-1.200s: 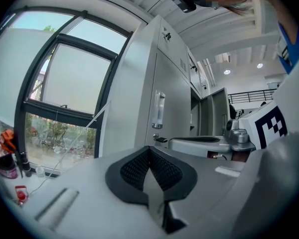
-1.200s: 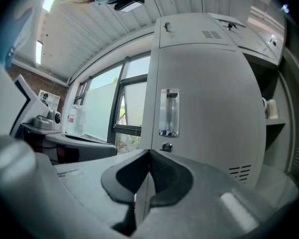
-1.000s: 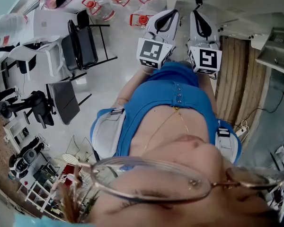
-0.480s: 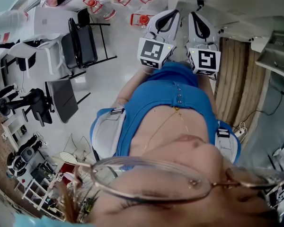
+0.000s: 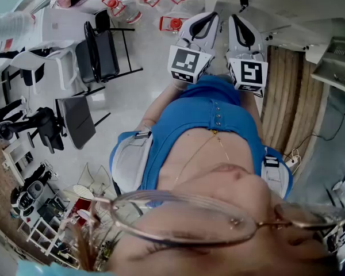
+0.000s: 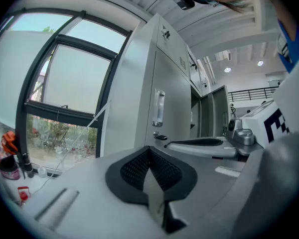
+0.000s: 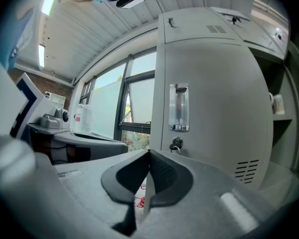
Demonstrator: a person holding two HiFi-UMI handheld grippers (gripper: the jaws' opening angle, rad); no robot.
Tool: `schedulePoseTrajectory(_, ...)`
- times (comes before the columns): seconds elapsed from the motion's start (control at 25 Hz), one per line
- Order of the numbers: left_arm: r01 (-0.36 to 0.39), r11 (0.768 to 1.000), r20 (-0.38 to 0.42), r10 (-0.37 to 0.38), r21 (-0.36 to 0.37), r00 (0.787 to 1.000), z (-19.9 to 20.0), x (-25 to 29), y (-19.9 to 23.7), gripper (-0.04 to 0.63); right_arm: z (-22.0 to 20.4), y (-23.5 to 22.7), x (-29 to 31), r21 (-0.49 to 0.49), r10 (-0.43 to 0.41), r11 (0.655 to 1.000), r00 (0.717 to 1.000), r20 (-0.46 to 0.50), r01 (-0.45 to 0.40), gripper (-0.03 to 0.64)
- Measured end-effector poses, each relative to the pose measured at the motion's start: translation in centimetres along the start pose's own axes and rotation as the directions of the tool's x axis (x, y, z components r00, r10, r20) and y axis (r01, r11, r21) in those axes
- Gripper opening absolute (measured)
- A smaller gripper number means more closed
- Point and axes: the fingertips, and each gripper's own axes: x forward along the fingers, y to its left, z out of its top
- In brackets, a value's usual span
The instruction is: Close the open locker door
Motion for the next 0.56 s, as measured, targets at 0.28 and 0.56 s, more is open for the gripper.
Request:
schedulePoseTrajectory(0.28,0.005,1.0,-0.002,-0.005,-0.003,1.0,-0.23,-0.03,-0.33,0.0,-0.26,-0.02,-0.21,-0.001,-0.001,1.0,1.0,-0.003,0.001,0.002)
schedulePoseTrajectory(0.56,-0.003,1.0,-0.007,0.003,0.003,1.0,-0.4,-0.48,-0.08,-0.001,-0.31,0.45,-0.35,-0.008,0.004,1.0,1.0,-0.01,-0.004,0.002)
